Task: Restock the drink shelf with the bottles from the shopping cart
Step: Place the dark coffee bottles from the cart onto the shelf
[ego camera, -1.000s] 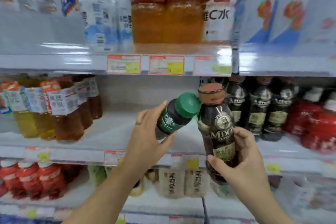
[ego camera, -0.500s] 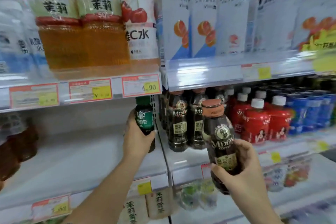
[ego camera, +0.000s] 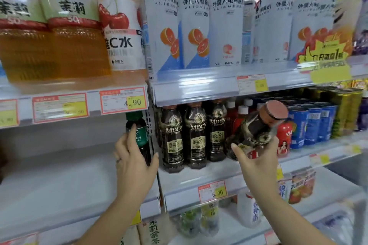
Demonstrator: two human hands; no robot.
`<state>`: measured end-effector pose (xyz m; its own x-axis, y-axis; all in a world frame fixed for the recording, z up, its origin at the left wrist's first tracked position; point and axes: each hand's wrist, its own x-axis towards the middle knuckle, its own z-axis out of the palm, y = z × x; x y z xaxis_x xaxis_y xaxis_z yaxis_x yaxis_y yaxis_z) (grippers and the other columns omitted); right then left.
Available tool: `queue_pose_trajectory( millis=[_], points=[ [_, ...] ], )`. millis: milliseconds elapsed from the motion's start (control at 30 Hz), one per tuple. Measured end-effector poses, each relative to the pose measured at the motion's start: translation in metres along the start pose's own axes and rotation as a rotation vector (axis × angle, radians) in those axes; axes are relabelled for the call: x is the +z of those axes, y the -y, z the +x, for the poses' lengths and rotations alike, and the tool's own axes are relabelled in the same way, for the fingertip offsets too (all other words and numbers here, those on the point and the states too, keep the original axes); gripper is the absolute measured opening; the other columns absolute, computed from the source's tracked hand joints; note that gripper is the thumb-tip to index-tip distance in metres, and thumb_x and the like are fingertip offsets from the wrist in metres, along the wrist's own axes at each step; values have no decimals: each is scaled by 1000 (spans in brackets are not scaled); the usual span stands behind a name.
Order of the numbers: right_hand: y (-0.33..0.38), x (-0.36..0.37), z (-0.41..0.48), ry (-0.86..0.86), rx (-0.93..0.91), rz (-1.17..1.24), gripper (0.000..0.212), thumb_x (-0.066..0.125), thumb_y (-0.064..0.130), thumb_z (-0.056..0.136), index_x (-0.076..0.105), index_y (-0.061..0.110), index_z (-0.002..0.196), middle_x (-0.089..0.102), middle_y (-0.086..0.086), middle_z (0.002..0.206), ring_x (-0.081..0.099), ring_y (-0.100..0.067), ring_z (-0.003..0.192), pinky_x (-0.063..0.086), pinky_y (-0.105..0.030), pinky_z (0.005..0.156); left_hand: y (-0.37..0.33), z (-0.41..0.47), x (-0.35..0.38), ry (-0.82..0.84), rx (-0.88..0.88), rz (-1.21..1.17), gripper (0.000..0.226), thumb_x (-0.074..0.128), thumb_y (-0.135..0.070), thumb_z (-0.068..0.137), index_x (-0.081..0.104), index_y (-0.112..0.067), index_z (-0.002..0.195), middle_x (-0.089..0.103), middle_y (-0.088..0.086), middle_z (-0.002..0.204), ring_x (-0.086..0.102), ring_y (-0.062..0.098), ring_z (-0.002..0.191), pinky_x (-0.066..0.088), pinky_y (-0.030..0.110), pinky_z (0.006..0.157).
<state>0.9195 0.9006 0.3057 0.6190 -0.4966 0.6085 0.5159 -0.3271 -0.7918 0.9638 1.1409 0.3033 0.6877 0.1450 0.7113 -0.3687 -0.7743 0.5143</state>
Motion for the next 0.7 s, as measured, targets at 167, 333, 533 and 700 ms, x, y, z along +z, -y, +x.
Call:
queue_pose_trajectory(
  millis=[167, 333, 533, 700],
  points=[
    [-19, 4, 19, -38, -15, -140, 58, 77, 10, 73, 39, 24, 116, 56, 3, 108, 53, -12, 99, 39, -16, 83, -2, -6, 5, 7, 180, 82, 81, 75, -17, 74, 27, -25, 139, 30, 7, 132, 42, 39, 116, 42, 52, 92],
    [-30, 13, 27, -54, -10, -466, 70, 80, 23, 70, 45, 9, 129, 53, -9, 124, 50, -27, 115, 42, -47, 97, -2, -4, 6, -8, 199, 97, 78, 77, -14, 72, 33, -22, 136, 32, 7, 129, 46, 41, 110, 47, 51, 85],
    [-30, 23, 30, -95, 15, -721, 81, 78, 34, 71, 40, 10, 138, 49, -13, 120, 49, -30, 109, 43, -48, 90, 0, -3, 10, 25, 162, 96, 76, 77, -15, 73, 35, -21, 136, 30, 4, 130, 43, 39, 112, 46, 53, 87],
    [-33, 22, 19, -89, -56, -718, 92, 81, 29, 69, 29, 9, 143, 46, -18, 125, 48, -34, 111, 42, -49, 87, 3, -6, 11, 33, 194, 105, 77, 77, -15, 71, 35, -19, 136, 30, 3, 128, 40, 35, 111, 48, 53, 84]
  ],
)
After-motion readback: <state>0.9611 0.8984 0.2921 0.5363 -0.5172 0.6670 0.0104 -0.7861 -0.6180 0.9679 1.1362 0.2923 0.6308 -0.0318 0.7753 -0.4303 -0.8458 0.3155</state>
